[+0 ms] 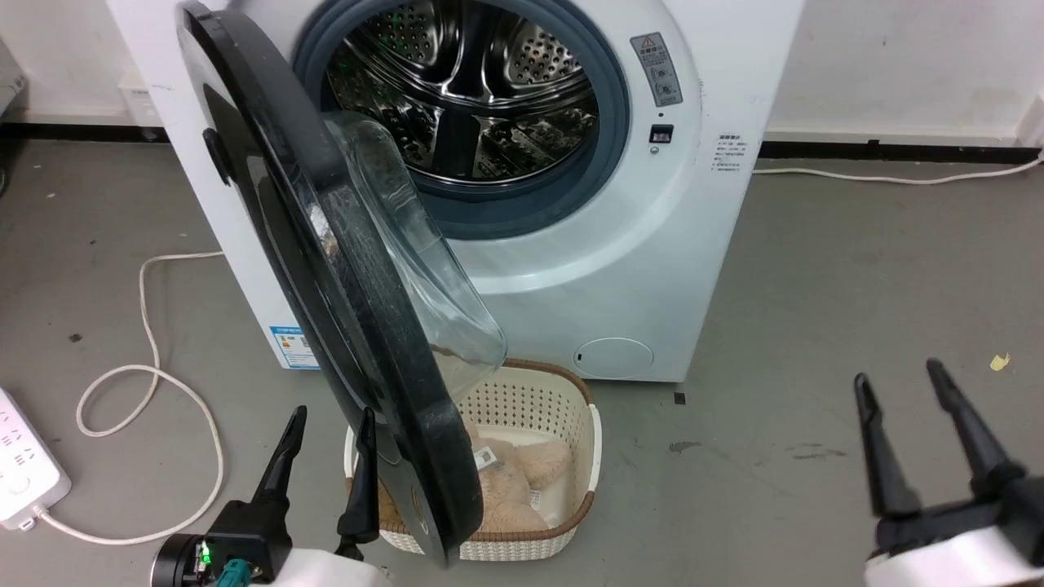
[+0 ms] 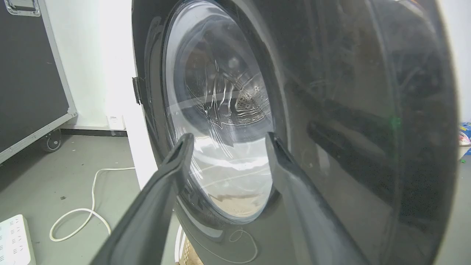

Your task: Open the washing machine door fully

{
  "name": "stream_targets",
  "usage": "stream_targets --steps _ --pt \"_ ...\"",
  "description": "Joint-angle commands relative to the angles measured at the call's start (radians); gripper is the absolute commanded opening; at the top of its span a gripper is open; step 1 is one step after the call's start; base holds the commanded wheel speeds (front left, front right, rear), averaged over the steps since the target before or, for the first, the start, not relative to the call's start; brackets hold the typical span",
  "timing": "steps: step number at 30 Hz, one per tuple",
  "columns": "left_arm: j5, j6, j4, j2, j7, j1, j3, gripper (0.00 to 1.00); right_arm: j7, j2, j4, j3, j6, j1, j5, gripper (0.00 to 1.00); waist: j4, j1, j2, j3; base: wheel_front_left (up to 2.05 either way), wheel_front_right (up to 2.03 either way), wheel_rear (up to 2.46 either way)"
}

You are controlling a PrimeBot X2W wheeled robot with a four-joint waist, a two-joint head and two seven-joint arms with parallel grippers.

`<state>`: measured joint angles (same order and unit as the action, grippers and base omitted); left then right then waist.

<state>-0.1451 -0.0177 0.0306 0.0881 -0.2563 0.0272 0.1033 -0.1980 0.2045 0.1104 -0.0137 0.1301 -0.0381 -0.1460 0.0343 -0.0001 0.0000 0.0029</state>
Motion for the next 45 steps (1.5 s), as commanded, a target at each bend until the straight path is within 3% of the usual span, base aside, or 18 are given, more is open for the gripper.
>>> stream_targets --steps 1,6,14,15,20,25,31,38,45 --pt "-0.007 -0.001 0.009 0.006 -0.006 0.009 -0.008 1.0 -0.018 -0.043 0.021 -0.006 0.001 -0.034 0.063 1.0 -0.005 0.0001 0.0 0.004 0.0 0.0 0.0" --pt "-0.014 -0.004 0.018 0.002 -0.006 0.001 -0.016 1.0 -0.044 -0.121 0.05 -0.022 0.001 -0.086 0.159 1.0 -0.004 0.0001 0.0 0.015 0.0 0.0 0.0" --pt "-0.023 -0.007 0.016 -0.003 -0.006 -0.01 -0.034 0.98 -0.058 -0.15 0.021 -0.017 0.001 -0.114 0.18 1.0 0.003 0.0001 0.0 0.017 0.0 0.0 0.0" --pt "-0.029 -0.006 0.008 -0.005 -0.006 -0.011 -0.039 0.0 -0.059 -0.151 0.019 -0.017 0.001 -0.113 0.18 1.0 0.003 0.0001 0.0 0.017 0.0 0.0 0.0" --pt "-0.021 -0.015 -0.057 -0.009 -0.006 -0.015 -0.058 0.0 -0.061 -0.153 0.01 -0.022 0.001 -0.104 0.172 1.0 0.004 0.0001 0.0 0.013 0.0 0.0 0.0" --pt "-0.028 -0.06 -0.278 -0.02 -0.006 -0.069 -0.111 0.0 -0.062 -0.154 0.014 -0.035 0.001 -0.102 0.159 1.0 0.008 0.0001 0.0 0.01 0.0 0.0 0.0" --pt "-0.016 -0.046 -0.535 -0.02 0.005 -0.173 -0.08 0.0 -0.063 -0.154 0.009 -0.036 0.001 -0.103 0.152 1.0 0.012 0.0001 0.0 0.004 0.0 0.0 0.0" --pt "0.021 0.019 -0.682 -0.021 0.112 -0.241 0.115 0.0 -0.063 -0.154 -0.002 -0.038 0.001 -0.1 0.139 1.0 0.014 0.0001 0.0 -0.003 0.0 0.0 0.0" --pt "-0.02 0.015 -0.565 -0.033 0.195 -0.15 0.363 0.0 -0.063 -0.154 -0.014 -0.028 0.001 -0.094 0.126 1.0 0.019 0.0001 0.0 -0.004 0.0 0.0 0.0"
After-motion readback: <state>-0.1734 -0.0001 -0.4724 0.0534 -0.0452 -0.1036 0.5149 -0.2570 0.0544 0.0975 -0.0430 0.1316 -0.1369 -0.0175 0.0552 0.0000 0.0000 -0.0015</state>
